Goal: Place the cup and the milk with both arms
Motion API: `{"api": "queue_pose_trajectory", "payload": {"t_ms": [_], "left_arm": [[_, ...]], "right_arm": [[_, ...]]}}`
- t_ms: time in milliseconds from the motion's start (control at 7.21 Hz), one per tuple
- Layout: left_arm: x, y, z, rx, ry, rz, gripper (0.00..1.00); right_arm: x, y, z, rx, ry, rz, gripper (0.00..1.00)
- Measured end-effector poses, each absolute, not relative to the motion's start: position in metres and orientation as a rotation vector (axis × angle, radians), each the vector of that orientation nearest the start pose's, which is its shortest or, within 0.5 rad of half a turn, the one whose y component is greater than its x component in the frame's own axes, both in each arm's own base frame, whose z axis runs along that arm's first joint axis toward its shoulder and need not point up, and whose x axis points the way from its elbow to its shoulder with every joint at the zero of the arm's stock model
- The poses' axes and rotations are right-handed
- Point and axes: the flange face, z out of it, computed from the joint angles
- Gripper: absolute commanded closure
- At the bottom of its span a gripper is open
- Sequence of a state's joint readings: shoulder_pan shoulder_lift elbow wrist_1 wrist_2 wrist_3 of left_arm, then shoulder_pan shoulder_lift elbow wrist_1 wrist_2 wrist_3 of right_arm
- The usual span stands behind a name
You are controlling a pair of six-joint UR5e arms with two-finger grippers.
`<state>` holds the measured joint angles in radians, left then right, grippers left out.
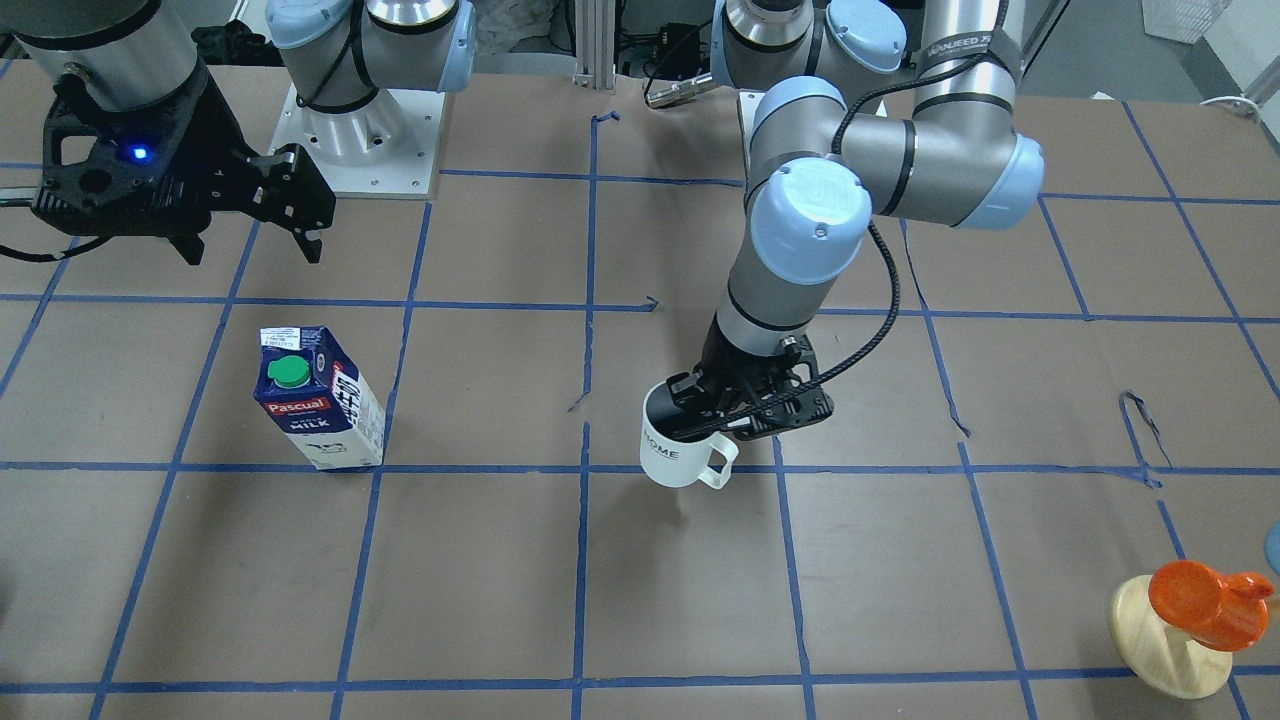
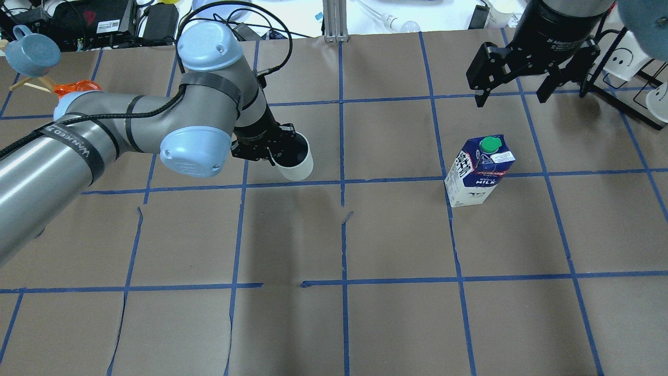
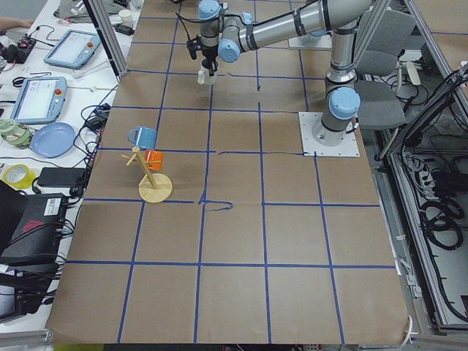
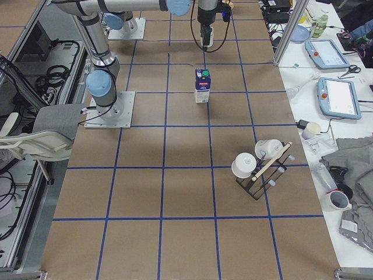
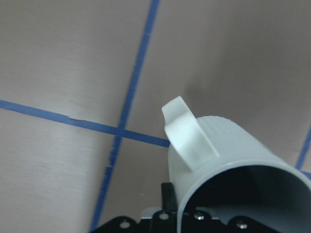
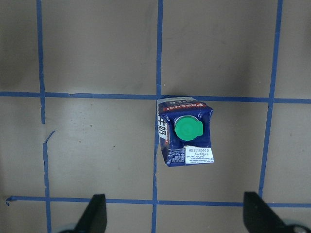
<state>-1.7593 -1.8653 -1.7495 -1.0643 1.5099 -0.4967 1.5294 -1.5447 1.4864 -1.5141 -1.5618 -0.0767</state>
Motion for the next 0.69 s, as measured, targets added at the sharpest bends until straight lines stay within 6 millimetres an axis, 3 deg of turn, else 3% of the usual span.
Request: {"api": "queue_pose_trajectory", "payload": {"t_ms": [416,554,693], "left_arm": [[-0.299,-0.534,0.264,-0.56,3.171,-0.049,0.97],[-0.305,-0.534,0.254,-0.56,3.166,-0.036,0.57],[-0.308,-0.534,0.246,-0.56,3.161,-0.021,0.24]], "right_arm": [[0.113,-0.508,0.511,-0.054,3.132,-0.003,0.0],[0.113,-0.508,0.511,-0.054,3.132,-0.003,0.0],[0.113,-0.508,0.511,-0.054,3.133,-0.003,0.0]]}}
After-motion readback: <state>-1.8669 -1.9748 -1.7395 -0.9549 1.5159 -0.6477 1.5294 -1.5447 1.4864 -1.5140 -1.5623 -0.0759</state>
